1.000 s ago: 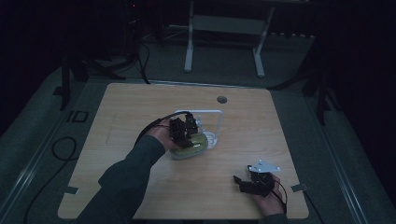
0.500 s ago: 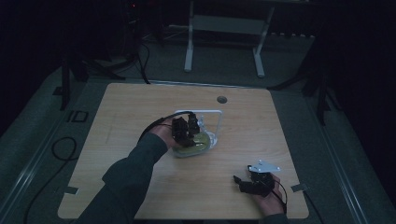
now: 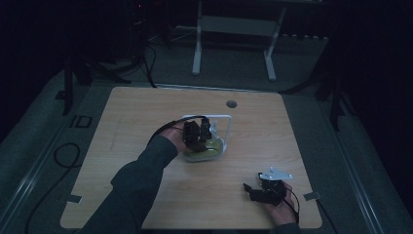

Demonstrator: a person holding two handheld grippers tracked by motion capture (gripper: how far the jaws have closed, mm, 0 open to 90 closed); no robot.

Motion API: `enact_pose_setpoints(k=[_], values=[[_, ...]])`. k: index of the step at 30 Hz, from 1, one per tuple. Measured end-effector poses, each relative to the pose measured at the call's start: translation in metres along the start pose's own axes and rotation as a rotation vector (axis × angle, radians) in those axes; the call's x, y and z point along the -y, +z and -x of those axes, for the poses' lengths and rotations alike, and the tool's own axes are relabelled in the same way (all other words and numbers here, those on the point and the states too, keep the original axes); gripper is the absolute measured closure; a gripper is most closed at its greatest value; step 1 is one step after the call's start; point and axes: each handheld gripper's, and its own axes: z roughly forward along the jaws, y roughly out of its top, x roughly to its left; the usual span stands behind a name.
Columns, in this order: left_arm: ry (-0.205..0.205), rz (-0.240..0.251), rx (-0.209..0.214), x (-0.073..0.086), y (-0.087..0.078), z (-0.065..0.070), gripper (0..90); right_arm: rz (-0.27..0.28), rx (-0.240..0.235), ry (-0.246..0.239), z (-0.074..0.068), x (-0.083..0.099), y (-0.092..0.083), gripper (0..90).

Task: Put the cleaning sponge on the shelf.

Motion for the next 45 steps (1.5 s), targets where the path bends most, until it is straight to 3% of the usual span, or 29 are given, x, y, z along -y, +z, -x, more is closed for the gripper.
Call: enact_pose_setpoints(k=[29,45], values=[[0.040,-0.014,-0.031,0.003,0.013,-0.007,71.9,0.000,0.000,-0.001,0.000,0.000,0.000,24.5],[0.083,-0.026,-0.057,0.000,0.023,-0.009,71.9,0.001,0.000,-0.001,0.000,0.000,0.000,24.5]])
